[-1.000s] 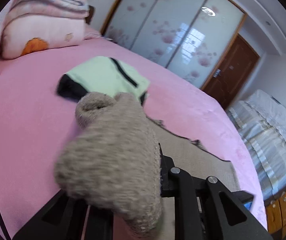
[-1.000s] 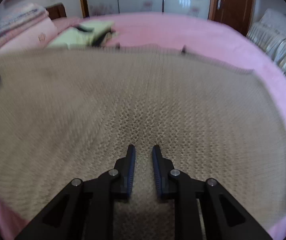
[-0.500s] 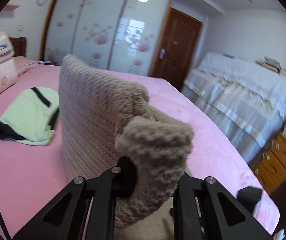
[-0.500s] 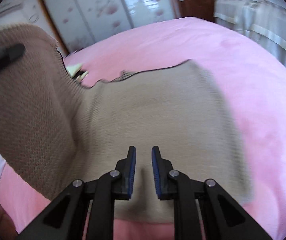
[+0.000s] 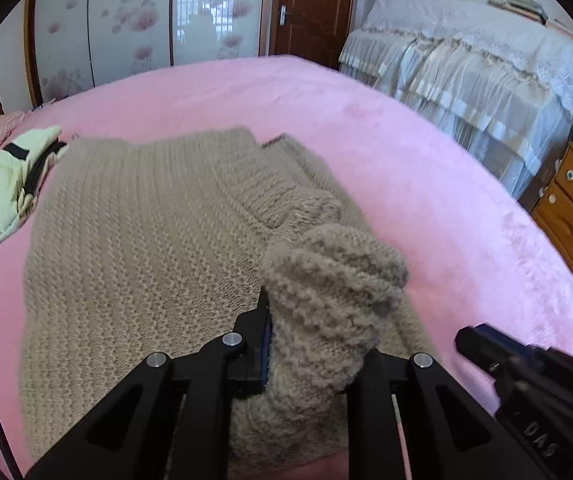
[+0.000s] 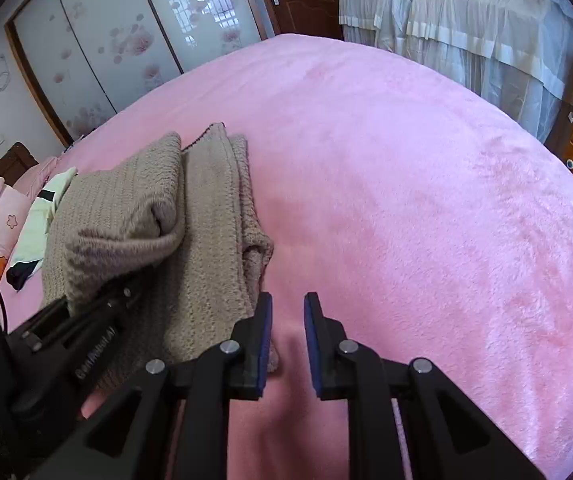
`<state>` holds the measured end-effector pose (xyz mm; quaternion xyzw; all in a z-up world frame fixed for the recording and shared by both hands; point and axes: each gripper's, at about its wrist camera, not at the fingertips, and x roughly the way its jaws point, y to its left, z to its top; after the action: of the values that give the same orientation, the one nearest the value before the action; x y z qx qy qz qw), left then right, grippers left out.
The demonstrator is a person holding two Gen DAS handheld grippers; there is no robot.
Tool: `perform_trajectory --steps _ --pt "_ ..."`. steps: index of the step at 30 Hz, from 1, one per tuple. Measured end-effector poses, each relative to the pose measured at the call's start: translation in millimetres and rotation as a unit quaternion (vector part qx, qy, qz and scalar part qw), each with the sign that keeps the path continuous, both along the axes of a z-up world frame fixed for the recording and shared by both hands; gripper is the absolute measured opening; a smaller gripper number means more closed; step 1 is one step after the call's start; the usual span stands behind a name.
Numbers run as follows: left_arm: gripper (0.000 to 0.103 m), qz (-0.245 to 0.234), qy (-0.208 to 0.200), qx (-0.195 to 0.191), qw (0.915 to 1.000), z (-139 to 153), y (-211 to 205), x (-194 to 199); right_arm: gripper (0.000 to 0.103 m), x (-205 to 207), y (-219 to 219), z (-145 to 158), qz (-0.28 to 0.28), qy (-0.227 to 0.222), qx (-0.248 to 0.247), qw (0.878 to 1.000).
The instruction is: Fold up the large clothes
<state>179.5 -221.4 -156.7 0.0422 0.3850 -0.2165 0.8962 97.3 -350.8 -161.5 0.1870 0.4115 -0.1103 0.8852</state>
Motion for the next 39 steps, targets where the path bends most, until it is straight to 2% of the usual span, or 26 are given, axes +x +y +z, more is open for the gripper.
perform_trajectory --steps 2,5,7,9,12,13,14,15,16,17,19,21,22,24,27,29,31,34,39 --pt "0.012 -0.004 -0.013 -0.01 0.9999 14 -2 -7 0.016 -6 -2 7 -0.003 -0.012 0.003 1.0" --pt "0.012 -0.019 -0.008 -0.032 0.9993 22 -1 -17 0.016 -7 -6 12 -0.003 -0.019 0.002 1.0" --pt "0.012 -0.033 0.011 -0.025 0.9991 14 -9 -21 0.016 -4 -5 11 -0.001 -0.011 -0.004 1.0" --pt "0.012 -0.027 0.035 0.008 0.999 -9 -11 -21 0.016 0 -5 7 0.0 0.0 -0.005 1.0" --pt "0.017 -0.029 0.043 0.001 0.9986 -11 -2 -22 0.016 2 -6 5 -0.004 0.011 0.002 1.0" --pt "0.025 -0.035 0.045 -0.002 0.9984 -3 2 -23 0.017 1 -6 6 -0.002 0.013 0.008 1.0" --pt "0.046 -0.045 0.052 -0.007 0.9976 6 8 -24 0.017 1 -6 7 0.001 0.012 0.019 1.0" --pt "0.062 -0.054 0.063 -0.016 0.9964 14 15 -27 0.017 0 -8 9 0.002 0.01 0.03 0.999" --pt "0.086 -0.058 0.068 -0.03 0.9955 24 23 -30 0.019 -1 -8 12 0.007 0.007 0.046 0.999" --pt "0.092 -0.061 0.065 -0.049 0.9949 34 33 -37 0.022 -1 -9 15 0.012 0.003 0.057 0.998" --pt "0.092 -0.071 0.062 -0.078 0.9925 54 52 -48 0.04 -3 -10 23 0.014 -0.008 0.072 0.997" --pt "0.092 -0.078 0.062 -0.089 0.991 68 67 -56 0.052 -3 -8 31 0.015 -0.019 0.087 0.996" --pt "0.092 -0.066 0.055 -0.087 0.9924 74 82 -61 0.054 -3 -7 34 0.02 -0.023 0.099 0.995" --pt "0.092 -0.038 0.048 -0.074 0.9954 76 103 -63 0.055 1 -7 37 0.034 -0.024 0.129 0.991" --pt "0.092 0.024 0.053 -0.04 0.9975 64 138 -52 0.059 14 -5 34 0.057 -0.003 0.172 0.983" --pt "0.092 0.076 0.062 -0.006 0.9952 46 159 -38 0.059 27 -3 28 0.071 0.018 0.199 0.977" --pt "0.092 0.112 0.08 0.007 0.9905 31 178 -20 0.059 40 3 22 0.08 0.038 0.205 0.975" --pt "0.092 0.124 0.094 -0.007 0.9879 20 192 -6 0.059 60 8 8 0.092 0.071 0.206 0.972" --pt "0.092 0.117 0.103 0.0 0.9877 3 191 13 0.059 88 13 -22 0.107 0.119 0.231 0.96"
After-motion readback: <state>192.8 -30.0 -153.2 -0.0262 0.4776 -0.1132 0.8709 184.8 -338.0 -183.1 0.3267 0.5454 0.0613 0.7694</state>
